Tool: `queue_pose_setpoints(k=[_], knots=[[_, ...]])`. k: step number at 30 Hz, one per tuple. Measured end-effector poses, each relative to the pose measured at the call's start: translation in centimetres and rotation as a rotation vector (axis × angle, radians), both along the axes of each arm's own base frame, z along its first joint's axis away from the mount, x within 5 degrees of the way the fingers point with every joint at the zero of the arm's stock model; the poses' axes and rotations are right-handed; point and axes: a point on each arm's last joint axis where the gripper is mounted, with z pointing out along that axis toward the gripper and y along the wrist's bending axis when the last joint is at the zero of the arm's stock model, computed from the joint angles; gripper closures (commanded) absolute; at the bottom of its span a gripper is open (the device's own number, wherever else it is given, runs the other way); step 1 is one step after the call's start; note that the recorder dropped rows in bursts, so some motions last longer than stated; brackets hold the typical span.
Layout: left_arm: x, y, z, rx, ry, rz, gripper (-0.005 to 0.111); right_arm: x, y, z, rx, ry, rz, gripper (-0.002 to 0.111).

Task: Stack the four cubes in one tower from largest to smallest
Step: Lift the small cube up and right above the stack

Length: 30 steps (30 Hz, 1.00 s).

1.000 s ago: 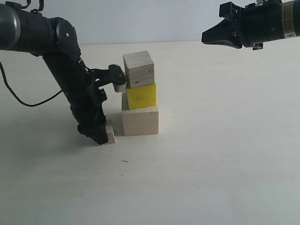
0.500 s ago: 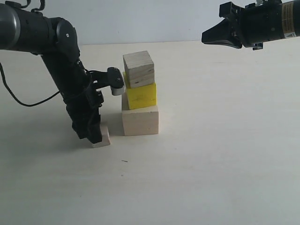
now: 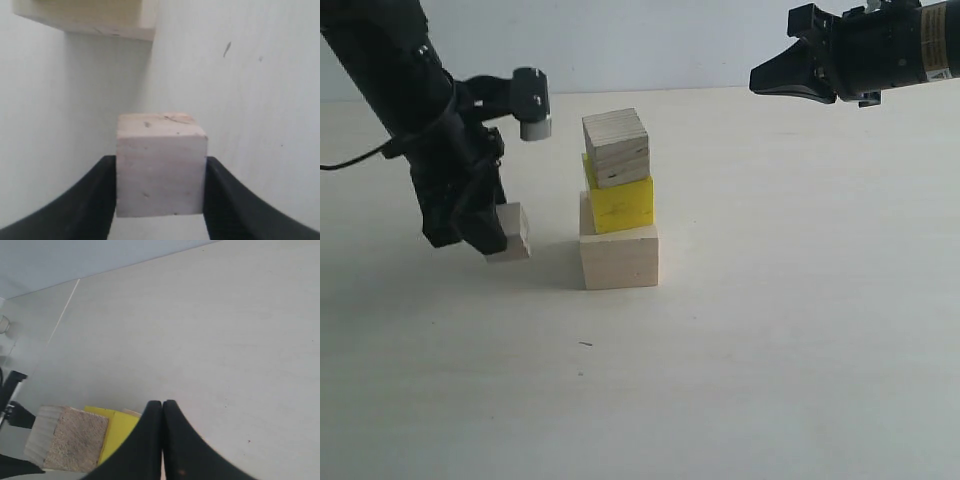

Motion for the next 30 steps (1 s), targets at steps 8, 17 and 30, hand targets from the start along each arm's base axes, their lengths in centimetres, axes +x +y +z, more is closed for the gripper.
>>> queue_pose_setpoints(k=[8,17,30], knots=[[0.5,-0.2,8.0,-0.107,-0.189,0.064,0.107,0.0,0.0,0.0,0.0,0.0,0.0,0.108],[0.8,-3.1,13.9,-0.185,-0.316,0.074,0.107,0.0,0.0,0.0,0.0,0.0,0.0,0.108],[1.9,-7.5,13.1,-0.159,-0.339,0.076,0.107,-0.1,0.1,0.0,0.007,0.002,0.011,0.108]])
